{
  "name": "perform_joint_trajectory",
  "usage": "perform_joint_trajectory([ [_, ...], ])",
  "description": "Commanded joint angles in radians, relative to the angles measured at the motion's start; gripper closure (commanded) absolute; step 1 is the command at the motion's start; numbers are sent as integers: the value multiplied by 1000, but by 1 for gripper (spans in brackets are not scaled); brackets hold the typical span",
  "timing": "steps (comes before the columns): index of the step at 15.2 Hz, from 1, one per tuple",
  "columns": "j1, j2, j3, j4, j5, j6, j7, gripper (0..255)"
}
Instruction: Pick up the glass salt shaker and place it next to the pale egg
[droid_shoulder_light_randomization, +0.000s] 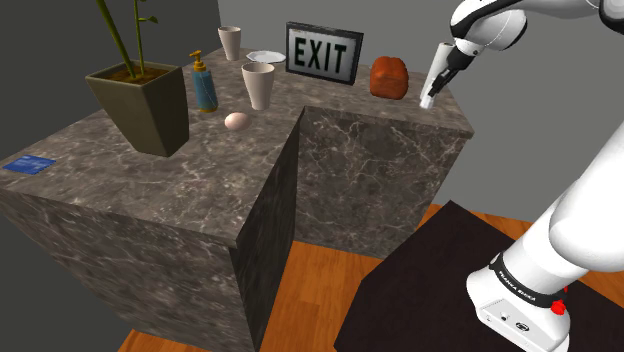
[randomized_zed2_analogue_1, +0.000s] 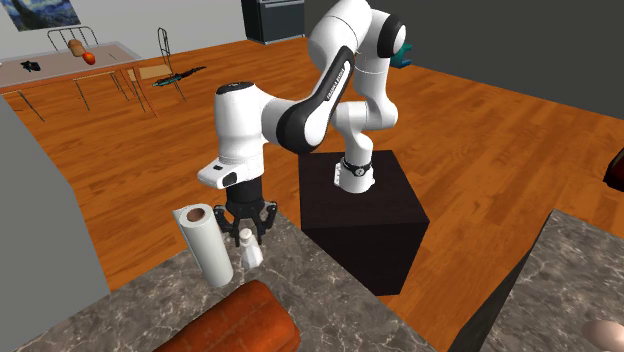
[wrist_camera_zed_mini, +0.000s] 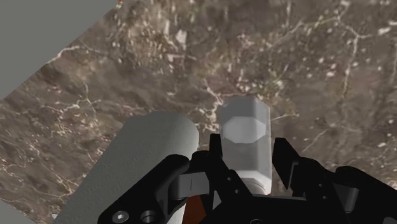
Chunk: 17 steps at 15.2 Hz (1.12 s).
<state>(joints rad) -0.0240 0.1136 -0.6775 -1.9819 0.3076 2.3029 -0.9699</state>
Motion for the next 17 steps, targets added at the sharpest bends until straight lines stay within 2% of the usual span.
perform_joint_trajectory([
  [1,2,-9,-2,12,-12,-17,11,255],
  [17,9,-66,-10,170,-91,-211,86,255],
])
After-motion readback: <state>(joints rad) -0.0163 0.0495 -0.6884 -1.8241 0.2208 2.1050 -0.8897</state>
